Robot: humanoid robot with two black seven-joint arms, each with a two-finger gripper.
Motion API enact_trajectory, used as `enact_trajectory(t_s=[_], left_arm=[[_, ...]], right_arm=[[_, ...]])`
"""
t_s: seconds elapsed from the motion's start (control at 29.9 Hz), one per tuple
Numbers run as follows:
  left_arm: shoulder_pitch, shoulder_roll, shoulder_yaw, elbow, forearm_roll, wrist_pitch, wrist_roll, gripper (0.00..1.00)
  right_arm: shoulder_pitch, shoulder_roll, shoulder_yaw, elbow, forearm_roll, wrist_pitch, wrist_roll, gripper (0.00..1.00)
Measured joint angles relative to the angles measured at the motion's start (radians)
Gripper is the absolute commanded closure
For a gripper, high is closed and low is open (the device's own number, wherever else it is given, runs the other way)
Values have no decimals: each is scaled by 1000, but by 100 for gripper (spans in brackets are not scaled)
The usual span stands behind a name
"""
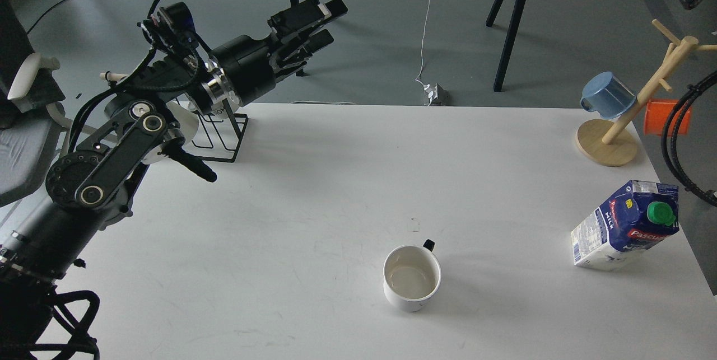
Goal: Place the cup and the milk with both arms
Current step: 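Release the mug and lift the left arm back toward the rack, then reach the right gripper to the milk carton and grasp it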
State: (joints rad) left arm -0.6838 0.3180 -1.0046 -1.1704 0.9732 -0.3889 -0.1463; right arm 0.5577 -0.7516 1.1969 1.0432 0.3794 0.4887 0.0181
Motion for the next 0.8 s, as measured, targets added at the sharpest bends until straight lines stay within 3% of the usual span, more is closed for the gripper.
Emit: enact_trajectory(t_s=[0.13,0.4,0.8], left_arm=[[-8,14,-49,80,-276,50,-15,0],[-32,15,-138,230,-600,54,-18,0],[-34,58,-140,252,-665,45,-18,0]], right_arm=[[-171,-59,77,66,25,0,3,1],[-507,-97,280,162,49,0,1,1],[-928,-95,381,155,190,0,15,1]])
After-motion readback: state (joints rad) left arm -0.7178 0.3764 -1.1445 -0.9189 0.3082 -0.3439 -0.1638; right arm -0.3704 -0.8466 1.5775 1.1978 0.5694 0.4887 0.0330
